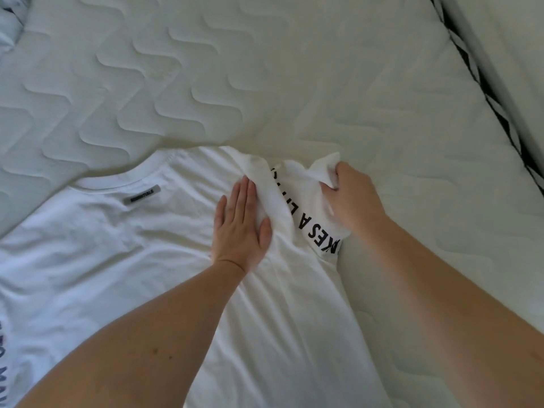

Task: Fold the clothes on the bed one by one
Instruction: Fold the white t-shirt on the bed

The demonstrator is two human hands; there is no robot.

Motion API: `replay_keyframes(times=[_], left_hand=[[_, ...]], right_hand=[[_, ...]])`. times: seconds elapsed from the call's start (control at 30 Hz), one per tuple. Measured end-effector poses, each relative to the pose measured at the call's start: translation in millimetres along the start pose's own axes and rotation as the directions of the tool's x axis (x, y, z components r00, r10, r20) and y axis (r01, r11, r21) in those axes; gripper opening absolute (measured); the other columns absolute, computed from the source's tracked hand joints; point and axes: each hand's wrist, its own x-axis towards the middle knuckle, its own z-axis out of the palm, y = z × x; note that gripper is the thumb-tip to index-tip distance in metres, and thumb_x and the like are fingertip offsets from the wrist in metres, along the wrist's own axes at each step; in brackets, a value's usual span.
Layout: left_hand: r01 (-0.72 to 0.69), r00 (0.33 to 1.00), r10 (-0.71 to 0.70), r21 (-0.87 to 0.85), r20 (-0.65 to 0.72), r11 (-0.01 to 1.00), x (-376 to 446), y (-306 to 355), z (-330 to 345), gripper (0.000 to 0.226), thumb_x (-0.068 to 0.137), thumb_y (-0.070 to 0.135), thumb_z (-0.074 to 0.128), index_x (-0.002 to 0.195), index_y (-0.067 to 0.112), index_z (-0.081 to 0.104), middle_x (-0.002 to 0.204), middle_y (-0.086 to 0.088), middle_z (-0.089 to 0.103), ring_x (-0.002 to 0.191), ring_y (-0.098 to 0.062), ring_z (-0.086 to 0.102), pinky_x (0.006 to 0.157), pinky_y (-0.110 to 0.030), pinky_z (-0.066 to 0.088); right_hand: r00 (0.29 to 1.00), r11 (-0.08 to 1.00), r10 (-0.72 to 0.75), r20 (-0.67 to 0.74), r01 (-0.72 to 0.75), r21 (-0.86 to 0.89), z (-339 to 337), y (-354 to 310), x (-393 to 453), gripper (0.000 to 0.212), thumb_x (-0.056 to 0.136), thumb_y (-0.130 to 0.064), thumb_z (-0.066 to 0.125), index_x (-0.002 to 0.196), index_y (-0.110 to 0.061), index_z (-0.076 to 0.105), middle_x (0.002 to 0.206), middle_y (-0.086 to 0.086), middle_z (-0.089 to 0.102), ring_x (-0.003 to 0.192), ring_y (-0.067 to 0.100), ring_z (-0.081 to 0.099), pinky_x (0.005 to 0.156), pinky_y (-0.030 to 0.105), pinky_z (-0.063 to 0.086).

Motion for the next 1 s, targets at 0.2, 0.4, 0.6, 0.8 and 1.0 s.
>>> replay_keyframes(times=[0.2, 0.4, 0.6, 0.8, 1.0], left_hand=[[-0.001, 1.000, 0.001, 0.002, 0.007, 1.000, -0.6, -1.3, 0.0, 0.070, 0.097, 0.045, 0.023, 0.158, 0.016, 0.004, 0.165, -0.003, 0.002, 0.152, -0.015, -0.002, 0.123, -0.042, 0.005], [-0.029, 0.999, 0.029, 0.041, 0.019, 0.999, -0.7, -3.1, 3.7, 0.064, 0.097, 0.048, 0.020, 0.157, 0.032, 0.004, 0.165, -0.007, -0.001, 0.152, -0.021, -0.003, 0.122, -0.044, 0.004], [-0.043, 0.999, 0.043, 0.044, -0.002, 0.998, -1.2, -5.2, 7.1, 0.064, 0.097, 0.051, 0.020, 0.157, 0.034, 0.006, 0.165, -0.007, -0.002, 0.152, -0.023, -0.002, 0.121, -0.045, 0.005], [-0.050, 0.999, 0.049, 0.053, 0.002, 0.997, -0.8, -5.4, 8.0, 0.066, 0.096, 0.053, 0.022, 0.157, 0.034, 0.005, 0.165, -0.007, -0.004, 0.152, -0.023, -0.003, 0.121, -0.046, 0.005], [-0.053, 0.999, 0.053, 0.059, 0.000, 0.997, -0.4, -5.0, 7.7, 0.066, 0.095, 0.053, 0.023, 0.157, 0.033, 0.009, 0.165, -0.008, 0.001, 0.152, -0.023, -0.001, 0.121, -0.046, 0.004]], right_hand=[[0.928, 0.917, 0.335, -0.164, -0.281, 0.284, -19.2, 45.0, -34.9, 0.021, 0.092, -0.035, 0.061, 0.088, -0.018, 0.049, 0.073, -0.012, 0.049, 0.066, 0.017, 0.048, 0.053, 0.029, 0.027], [0.792, 0.759, 0.592, -0.150, -0.485, 0.434, -3.3, 62.6, -74.3, 0.032, 0.087, -0.043, 0.067, 0.099, -0.019, 0.049, 0.085, -0.004, 0.056, 0.089, 0.026, 0.059, 0.071, 0.030, 0.036], [0.811, 0.938, 0.346, -0.472, -0.302, 0.170, -4.3, 34.2, -76.8, 0.071, 0.083, -0.033, 0.073, 0.143, -0.014, 0.041, 0.137, 0.013, 0.048, 0.127, 0.032, 0.043, 0.103, 0.045, 0.033], [0.992, 0.996, -0.010, -0.126, 0.021, 0.085, 8.7, -22.5, -4.2, 0.064, 0.092, -0.041, 0.061, 0.148, -0.024, 0.035, 0.141, 0.000, 0.048, 0.132, 0.024, 0.038, 0.107, 0.038, 0.024], [0.975, 0.947, -0.187, 0.120, 0.211, -0.242, 14.1, -50.6, 62.6, 0.034, 0.083, -0.042, 0.071, 0.107, -0.019, 0.061, 0.110, 0.006, 0.062, 0.106, 0.030, 0.056, 0.085, 0.037, 0.037]])
